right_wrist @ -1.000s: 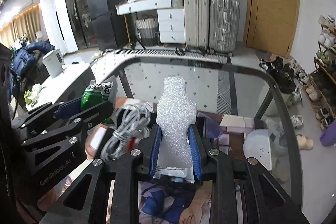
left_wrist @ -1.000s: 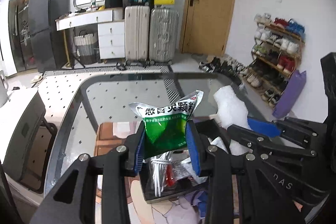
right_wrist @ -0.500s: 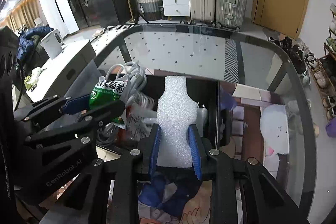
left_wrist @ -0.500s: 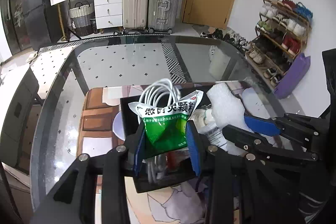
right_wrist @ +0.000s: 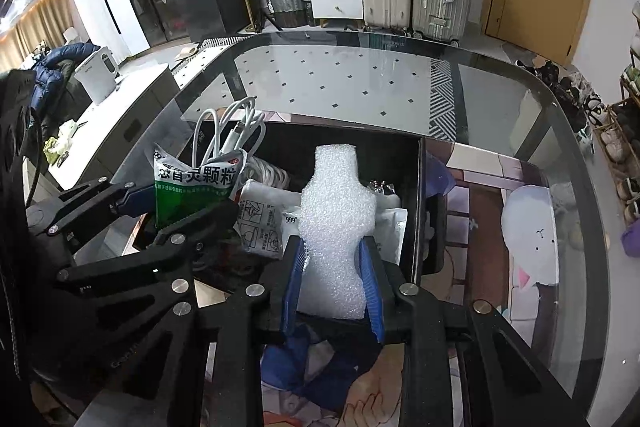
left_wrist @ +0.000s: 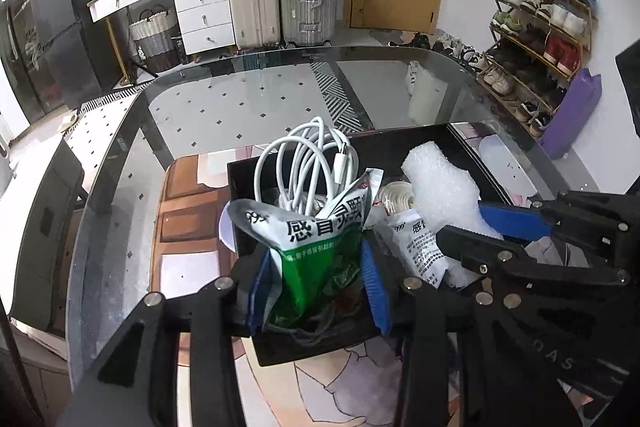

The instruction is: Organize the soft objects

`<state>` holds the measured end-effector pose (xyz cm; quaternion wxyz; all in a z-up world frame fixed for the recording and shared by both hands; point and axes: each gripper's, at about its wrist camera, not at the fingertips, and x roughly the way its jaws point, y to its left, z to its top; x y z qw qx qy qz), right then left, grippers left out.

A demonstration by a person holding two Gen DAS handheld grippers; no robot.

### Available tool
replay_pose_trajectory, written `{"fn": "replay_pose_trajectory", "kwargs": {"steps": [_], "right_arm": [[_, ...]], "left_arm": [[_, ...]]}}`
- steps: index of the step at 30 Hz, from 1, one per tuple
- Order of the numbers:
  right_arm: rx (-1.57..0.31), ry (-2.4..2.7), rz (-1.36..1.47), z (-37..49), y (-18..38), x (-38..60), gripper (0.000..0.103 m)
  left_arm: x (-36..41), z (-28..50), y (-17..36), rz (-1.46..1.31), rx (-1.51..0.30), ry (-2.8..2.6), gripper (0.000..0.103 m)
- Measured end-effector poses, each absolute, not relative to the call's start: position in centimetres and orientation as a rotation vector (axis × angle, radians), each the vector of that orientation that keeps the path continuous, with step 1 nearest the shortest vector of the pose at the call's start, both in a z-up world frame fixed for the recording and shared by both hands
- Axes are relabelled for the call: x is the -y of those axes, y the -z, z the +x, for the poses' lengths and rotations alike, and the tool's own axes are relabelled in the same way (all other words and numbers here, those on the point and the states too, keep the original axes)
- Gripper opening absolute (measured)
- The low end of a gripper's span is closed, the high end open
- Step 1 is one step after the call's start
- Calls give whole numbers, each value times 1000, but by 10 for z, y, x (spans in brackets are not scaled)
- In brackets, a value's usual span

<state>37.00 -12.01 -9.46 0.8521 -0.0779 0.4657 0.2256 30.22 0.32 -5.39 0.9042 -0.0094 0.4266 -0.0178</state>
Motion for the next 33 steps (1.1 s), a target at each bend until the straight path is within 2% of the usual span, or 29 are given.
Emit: {"fn": "replay_pose_trajectory", "kwargs": {"steps": [3, 5, 7, 10, 12, 15, 18, 20, 22, 24, 26, 30, 33], "right_arm": [[-970, -477, -149, 367, 90, 123, 32], [-966, -483, -139, 364, 86, 127, 36], [-957, -493, -132, 360, 82, 130, 44], [-951, -508, -114, 354, 77, 135, 49], [-944, -513, -106, 348, 73, 136, 49], [-926, -521, -96, 339, 66, 138, 51], [-898, -538, -91, 325, 56, 140, 53], [-868, -542, -88, 315, 47, 142, 60], [-826, -541, -75, 304, 36, 148, 76], [-786, -541, -52, 290, 26, 155, 82], [-743, -531, -33, 275, 15, 162, 83], [-617, -424, -74, 235, -2, 167, 94], [-511, -388, -97, 201, -8, 170, 95]], "left_arm": [[-3, 299, 51, -23, -885, 25, 50], [-3, 297, 49, -22, -885, 31, 53], [-1, 293, 46, -1, -880, 39, 55], [0, 286, 40, 17, -850, 39, 58], [-1, 282, 36, 20, -831, 14, 73], [-7, 273, 26, 2, -769, -53, 88], [-13, 264, 16, -32, -738, -28, 90], [-15, 254, 9, -44, -715, -21, 91], [-17, 242, 3, -44, -689, -27, 94], [-18, 222, -6, -32, -651, -21, 101], [-18, 203, -13, -12, -619, -15, 103], [-14, 162, -28, 19, -508, -28, 103], [-11, 136, -33, 23, -448, -26, 103]]}}
